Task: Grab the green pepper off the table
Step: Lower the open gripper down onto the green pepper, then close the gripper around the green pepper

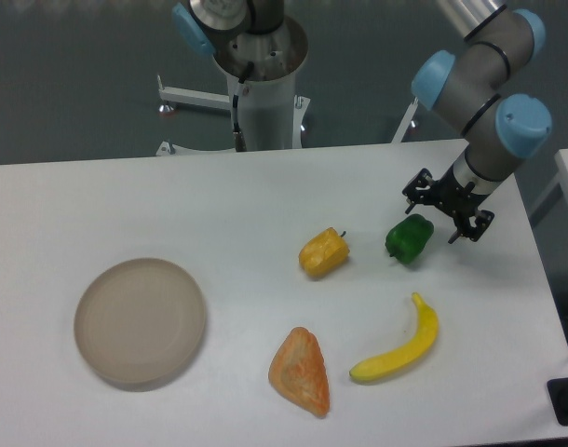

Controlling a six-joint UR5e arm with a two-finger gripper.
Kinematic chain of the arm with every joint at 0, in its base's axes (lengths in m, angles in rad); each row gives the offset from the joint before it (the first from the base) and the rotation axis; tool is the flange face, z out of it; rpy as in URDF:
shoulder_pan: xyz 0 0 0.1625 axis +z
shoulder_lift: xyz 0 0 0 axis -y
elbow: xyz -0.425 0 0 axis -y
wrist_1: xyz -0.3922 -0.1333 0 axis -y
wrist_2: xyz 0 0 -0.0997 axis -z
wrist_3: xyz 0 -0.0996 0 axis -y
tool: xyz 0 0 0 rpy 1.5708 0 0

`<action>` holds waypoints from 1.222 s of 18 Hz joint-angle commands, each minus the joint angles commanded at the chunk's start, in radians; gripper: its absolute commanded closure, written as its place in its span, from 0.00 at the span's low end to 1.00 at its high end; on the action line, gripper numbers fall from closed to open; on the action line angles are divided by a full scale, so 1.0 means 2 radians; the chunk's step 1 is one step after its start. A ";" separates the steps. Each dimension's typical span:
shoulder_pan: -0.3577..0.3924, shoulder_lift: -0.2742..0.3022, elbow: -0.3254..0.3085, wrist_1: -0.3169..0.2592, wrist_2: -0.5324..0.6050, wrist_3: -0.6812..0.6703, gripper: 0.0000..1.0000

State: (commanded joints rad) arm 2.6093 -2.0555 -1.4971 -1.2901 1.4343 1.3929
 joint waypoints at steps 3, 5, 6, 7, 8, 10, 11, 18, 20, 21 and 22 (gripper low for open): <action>-0.001 0.000 -0.008 0.012 0.001 0.000 0.00; -0.002 0.000 -0.014 0.021 0.000 0.000 0.00; -0.005 0.000 -0.015 0.026 0.000 0.000 0.00; -0.005 0.000 -0.015 0.028 0.001 0.000 0.00; -0.005 0.000 -0.015 0.028 0.000 0.000 0.00; -0.007 0.000 -0.014 0.029 0.001 0.000 0.00; -0.007 0.000 -0.013 0.032 0.001 0.000 0.17; -0.006 -0.001 -0.007 0.031 0.000 0.002 0.77; -0.007 -0.001 -0.006 0.031 0.001 0.002 0.77; -0.007 -0.002 -0.005 0.031 0.002 0.002 0.77; -0.007 -0.002 -0.001 0.031 0.002 0.002 0.77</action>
State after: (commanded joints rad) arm 2.5955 -2.0601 -1.4988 -1.2272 1.4389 1.3974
